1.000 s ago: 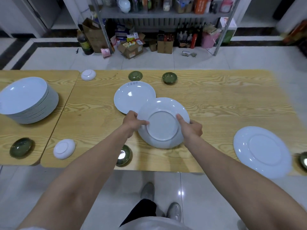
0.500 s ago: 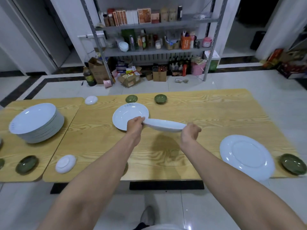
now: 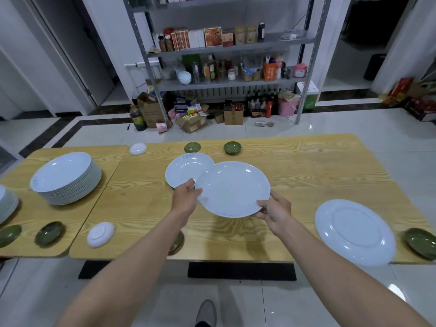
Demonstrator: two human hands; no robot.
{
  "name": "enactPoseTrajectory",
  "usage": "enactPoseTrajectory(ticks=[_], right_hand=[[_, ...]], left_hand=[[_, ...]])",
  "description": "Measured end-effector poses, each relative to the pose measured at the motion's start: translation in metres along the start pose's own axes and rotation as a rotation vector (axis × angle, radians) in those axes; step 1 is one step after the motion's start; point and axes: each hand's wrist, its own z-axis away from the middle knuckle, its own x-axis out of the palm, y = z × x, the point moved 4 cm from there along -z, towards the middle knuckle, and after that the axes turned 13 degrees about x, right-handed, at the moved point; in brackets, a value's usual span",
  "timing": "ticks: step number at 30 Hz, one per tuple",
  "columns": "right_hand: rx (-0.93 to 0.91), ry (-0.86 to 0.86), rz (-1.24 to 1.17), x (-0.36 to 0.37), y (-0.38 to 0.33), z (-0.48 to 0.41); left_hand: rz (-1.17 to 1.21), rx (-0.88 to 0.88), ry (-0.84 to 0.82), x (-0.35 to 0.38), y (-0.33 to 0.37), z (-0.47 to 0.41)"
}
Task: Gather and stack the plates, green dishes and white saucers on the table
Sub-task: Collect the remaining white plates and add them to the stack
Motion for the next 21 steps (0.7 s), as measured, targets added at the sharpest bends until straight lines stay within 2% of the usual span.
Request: enactPoseTrajectory(ticks=[5,9,15,21], right_hand=[[-0.045,0.093,-0.071,0.016,-0.003,-0.006],[-0.036,0.124,-0.104,0.034,-0.002,-0.019],[-0.033,0.172,-0.187,0.076,-0.009,-0.05],[-0.049,0.208,-0.243,0.117,-0.019,-0.085]], left_hand=[[-0.579,0.108,-0.132,-0.022,-0.005,-0.016],[-0.834,0.138,-0.266,-0.031,-0.024,-0.038],[-1.008,0.131,-0.395,-0.04,-0.065,-0.082],[-1.065,0.149,-0.482,-0.052,-0.102,-0.135]])
